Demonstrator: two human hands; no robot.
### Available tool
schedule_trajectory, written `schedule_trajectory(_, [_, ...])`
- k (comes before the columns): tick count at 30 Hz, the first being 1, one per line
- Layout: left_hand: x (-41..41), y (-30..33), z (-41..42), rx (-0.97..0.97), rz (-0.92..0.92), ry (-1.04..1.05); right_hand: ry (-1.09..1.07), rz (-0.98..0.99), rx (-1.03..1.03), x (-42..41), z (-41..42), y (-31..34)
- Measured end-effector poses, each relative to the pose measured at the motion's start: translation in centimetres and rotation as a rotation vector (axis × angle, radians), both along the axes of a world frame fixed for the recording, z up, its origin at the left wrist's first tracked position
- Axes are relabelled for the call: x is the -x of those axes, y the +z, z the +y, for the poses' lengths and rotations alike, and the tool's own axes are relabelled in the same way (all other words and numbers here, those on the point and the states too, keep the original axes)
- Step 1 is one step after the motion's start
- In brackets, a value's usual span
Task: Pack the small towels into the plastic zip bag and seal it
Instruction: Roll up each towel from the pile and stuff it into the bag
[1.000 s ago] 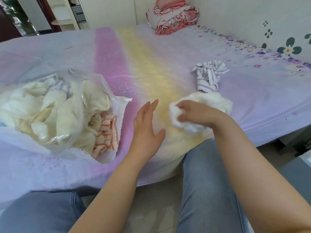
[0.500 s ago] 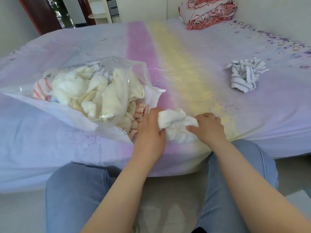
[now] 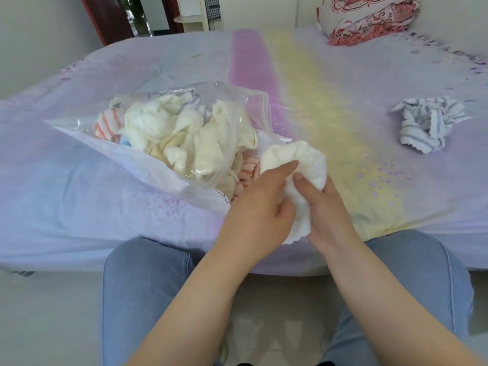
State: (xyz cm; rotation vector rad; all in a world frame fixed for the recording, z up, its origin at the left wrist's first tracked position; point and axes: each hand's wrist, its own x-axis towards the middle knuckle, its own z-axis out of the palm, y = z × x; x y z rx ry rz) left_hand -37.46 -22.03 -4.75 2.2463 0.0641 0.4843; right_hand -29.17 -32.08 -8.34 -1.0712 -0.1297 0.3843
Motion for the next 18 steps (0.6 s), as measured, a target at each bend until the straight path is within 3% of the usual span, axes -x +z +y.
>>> schedule_trajectory(2, [0.5,0.9,0.8,-0.405,-0.296,0.267,-0.036,-0.015,0.067,-0.5,0.6,0.4])
schedule_trajectory(3, [0.5,1.3,1.4,-0.577,-0.34,0.397,-0.051,-0.019,0.081,-0.7,1.0,0.6])
schedule_trajectory(6, [0.4,2.6,4.4,-0.835,-0.078,0.624,-0.08,-0.012,0.053,-1.1,2.3,1.3])
schedule_trajectory(8, [0.2,3.3,6.2,-0.797,0.091,0.655,-0.048,-0.028,0.005,-1.1,3.5,2.0])
schedule_trajectory(9, [0.1,3.7,6.8,-0.743,0.093,0.653,-0.033,-0.045,-0.012,-1.0,4.2,2.4])
schedule_trajectory(12, [-0.2,4.2,8.2,-0.603,-0.035,0.66,-0.104,-0.108,0.003,-0.7,7.2,3.7])
schedule_trajectory(15, [-0.2,4.4,8.7,-0.453,-0.111,0.531,-0.175,-0.171,0.035,-0.3,10.0,4.5])
schedule_trajectory(16, [-0.3,4.2,8.5,-0.473,-0.051,0.488,-0.177,-0.153,0.028,-0.2,10.3,4.4])
schedule_trajectory(18, [-0.5,3.2,8.1,-0.7,0.146,0.472,-0.163,-0.083,0.011,-0.4,10.4,3.7])
